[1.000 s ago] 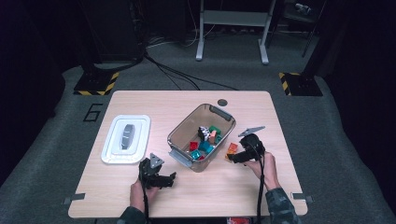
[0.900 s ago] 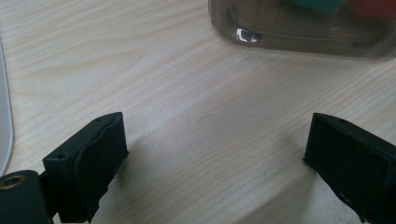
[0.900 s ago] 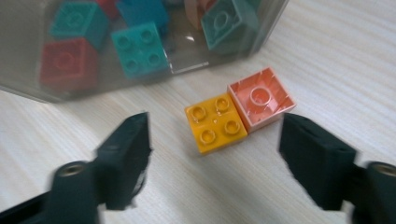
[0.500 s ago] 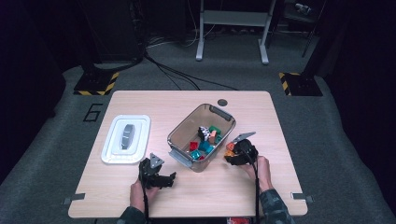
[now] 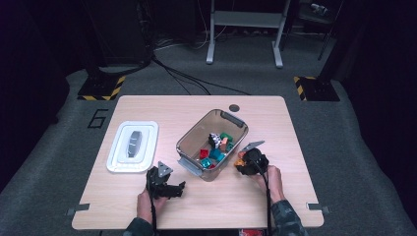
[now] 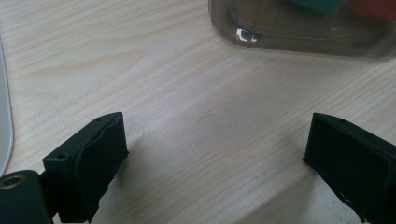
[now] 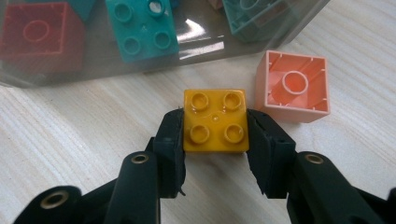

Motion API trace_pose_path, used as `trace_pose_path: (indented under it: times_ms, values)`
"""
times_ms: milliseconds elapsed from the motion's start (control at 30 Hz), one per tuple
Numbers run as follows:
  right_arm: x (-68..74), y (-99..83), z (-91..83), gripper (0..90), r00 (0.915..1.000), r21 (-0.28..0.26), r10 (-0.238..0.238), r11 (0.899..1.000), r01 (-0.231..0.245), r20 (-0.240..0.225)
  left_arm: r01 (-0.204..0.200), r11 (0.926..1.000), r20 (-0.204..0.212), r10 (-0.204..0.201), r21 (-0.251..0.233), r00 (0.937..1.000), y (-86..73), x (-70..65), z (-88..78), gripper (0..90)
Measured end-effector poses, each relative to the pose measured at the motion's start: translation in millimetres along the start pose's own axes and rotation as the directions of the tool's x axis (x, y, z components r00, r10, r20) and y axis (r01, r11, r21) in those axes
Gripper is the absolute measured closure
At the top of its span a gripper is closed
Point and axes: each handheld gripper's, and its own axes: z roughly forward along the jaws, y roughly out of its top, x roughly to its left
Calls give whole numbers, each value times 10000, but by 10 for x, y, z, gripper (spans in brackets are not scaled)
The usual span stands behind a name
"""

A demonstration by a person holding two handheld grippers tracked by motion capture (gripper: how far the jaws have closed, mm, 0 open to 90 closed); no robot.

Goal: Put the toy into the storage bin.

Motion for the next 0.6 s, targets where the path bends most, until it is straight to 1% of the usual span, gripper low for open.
trace_pose_path:
  times_ms: [100,133,233,333,367,433,533,600]
  values:
    - [-6,-10,-16,588,10000,-37,-8,10000,8,-61,6,10000,1,-6,-2,10000,0,0,0,54]
    - [-5,-13,-25,588,9998,-96,138,9999,-139,-108,12,10000,2,-12,12,10000,0,-1,-1,54]
    - [-28,-26,-67,588,9995,-224,206,9995,-212,-244,9,10000,3,-9,14,10000,0,-1,-1,54]
    - [-35,-29,-105,589,9991,-339,324,9989,-333,-264,7,10000,0,-7,-3,10000,0,0,0,54]
    - [-48,-31,-130,589,9991,-340,286,9990,-297,-320,1,10000,-2,-1,14,10000,0,0,-1,54]
    - [-61,-31,-175,589,9983,-449,388,9982,-407,-425,16,10000,3,-16,11,10000,0,-1,-1,54]
    - [-76,-26,-245,589,9978,-605,499,9968,-525,-438,8,10000,3,-8,12,10000,0,-1,-1,54]
    - [-93,-24,-298,589,9981,-623,396,9972,-426,-474,-1,10000,-2,1,-10,10000,0,0,1,54]
